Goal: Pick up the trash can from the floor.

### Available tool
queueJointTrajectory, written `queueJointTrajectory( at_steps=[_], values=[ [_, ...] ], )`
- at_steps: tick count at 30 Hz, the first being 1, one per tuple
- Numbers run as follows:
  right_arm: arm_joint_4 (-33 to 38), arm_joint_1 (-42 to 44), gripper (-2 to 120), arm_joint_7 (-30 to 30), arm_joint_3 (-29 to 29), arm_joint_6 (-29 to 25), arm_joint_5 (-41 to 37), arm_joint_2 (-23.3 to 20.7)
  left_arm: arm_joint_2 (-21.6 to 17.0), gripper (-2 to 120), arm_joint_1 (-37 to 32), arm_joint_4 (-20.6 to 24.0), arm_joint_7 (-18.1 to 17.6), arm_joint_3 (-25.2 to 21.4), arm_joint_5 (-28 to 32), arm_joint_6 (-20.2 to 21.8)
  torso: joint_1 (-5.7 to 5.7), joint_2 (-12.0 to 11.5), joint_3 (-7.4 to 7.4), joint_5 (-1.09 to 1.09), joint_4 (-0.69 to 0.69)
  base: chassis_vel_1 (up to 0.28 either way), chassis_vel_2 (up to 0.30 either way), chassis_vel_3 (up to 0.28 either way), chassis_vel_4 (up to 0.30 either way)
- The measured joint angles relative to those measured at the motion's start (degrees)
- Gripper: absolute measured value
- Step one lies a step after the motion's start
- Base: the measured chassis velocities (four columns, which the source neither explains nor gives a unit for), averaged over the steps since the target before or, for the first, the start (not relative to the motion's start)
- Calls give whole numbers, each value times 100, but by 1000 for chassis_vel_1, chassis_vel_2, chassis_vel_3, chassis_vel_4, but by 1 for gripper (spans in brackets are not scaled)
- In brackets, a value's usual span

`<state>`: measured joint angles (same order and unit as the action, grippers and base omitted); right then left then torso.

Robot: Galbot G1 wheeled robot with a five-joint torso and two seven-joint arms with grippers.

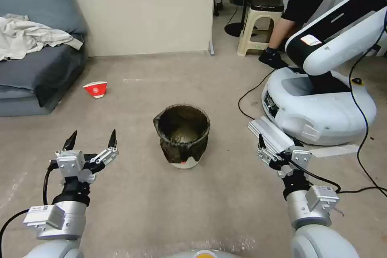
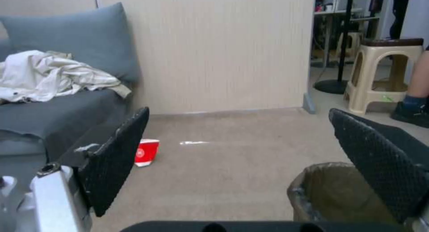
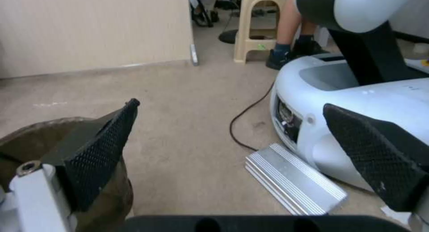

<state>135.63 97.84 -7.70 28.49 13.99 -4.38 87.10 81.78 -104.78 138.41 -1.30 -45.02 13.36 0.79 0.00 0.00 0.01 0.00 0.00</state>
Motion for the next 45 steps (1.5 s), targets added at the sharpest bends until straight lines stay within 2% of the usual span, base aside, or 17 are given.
queueJointTrajectory(
  at_steps=[24, 27, 29, 30, 33, 35, 44, 45],
  values=[
    [-121, -21, 100, 16, -19, -13, 17, -26, -201, 100, 248, -229, 84, 43, 232, 158, 1, 0, 0, 1, 0, -129, 136, 128, -137],
    [-143, -30, 100, 13, -25, -26, 12, -54, -382, 100, 324, -331, 186, 67, 417, 308, 1, 0, 0, 0, 0, -92, 106, 68, -76],
    [-163, -36, 100, 4, -25, -26, 7, -92, -560, 100, 367, -370, 231, 106, 713, 594, 1, 0, 0, -1, 0, -12, 20, 32, -16],
    [-189, -42, 100, -5, -25, -26, -1, -125, -717, 100, 441, -404, 232, 164, 956, 947, 0, 0, -1, 0, 0, 0, 0, 0, 0],
    [-237, -58, 100, -20, -25, -33, -10, -142, -884, 100, 608, -509, 218, 276, 1054, 1222, 0, 0, -1, 0, 0, 0, 0, 0, 0],
    [-303, -86, 100, -33, -27, -37, -14, -141, -1002, 100, 803, -620, 120, 422, 1076, 1436, 0, 0, -1, -1, -1, 0, 0, 0, 0],
    [-592, -252, 100, -38, -37, -42, 20, -128, -1344, 100, 1335, -1019, -154, 759, 1224, 1938, 0, 0, -1, 0, 1, 0, 0, 0, 0],
    [-647, -290, 100, -47, -33, -42, 27, -111, -1423, 100, 1481, -1129, -317, 907, 1226, 2059, 0, 0, -1, 0, 1, 0, 0, 0, 0]
  ],
)
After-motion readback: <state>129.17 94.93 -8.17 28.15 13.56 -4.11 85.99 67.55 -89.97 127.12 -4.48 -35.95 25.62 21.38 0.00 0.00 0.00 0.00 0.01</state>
